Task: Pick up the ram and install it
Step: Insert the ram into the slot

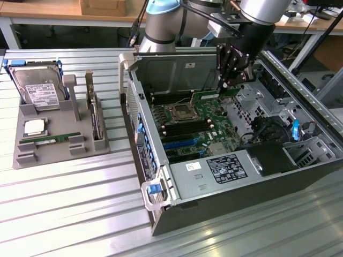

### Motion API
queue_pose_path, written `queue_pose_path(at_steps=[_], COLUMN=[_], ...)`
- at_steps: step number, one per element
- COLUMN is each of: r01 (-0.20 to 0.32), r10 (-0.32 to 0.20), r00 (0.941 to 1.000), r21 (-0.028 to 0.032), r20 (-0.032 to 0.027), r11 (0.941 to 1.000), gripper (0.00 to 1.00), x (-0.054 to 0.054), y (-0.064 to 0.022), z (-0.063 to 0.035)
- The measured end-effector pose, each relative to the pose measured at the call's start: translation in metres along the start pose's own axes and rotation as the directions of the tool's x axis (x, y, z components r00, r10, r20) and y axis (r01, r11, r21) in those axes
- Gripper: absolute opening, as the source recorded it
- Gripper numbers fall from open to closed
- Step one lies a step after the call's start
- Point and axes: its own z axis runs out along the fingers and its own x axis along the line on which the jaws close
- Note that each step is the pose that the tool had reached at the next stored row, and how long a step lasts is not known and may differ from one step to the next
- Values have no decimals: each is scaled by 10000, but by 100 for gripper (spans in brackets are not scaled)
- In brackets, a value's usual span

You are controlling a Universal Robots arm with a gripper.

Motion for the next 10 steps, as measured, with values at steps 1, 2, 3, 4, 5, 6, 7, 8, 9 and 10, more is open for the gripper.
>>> queue_pose_path(at_steps=[1, 2, 3, 4, 5, 6, 7, 8, 9, 10], r01=[0, 0, 0, 0, 0, 0, 0, 0, 0, 0], r10=[0, 0, 0, 0, 0, 0, 0, 0, 0, 0], r00=[10000, 10000, 10000, 10000, 10000, 10000, 10000, 10000, 10000, 10000], r21=[0, 0, 0, 0, 0, 0, 0, 0, 0, 0], r20=[0, -1, 1, 0, 0, 0, 0, 0, 0, 0], r11=[10000, 10000, 10000, 10000, 10000, 10000, 10000, 10000, 10000, 10000], gripper=[12, 12, 12, 12, 12, 12, 12, 12, 12, 12], x=[0, 0, 0, 1, 1, 1, 1, 1, 1, 1], y=[0, 0, 0, -1, -1, -1, -1, -1, -1, -2], z=[7, 13, 20, 26, 34, 40, 47, 52, 61, 68])
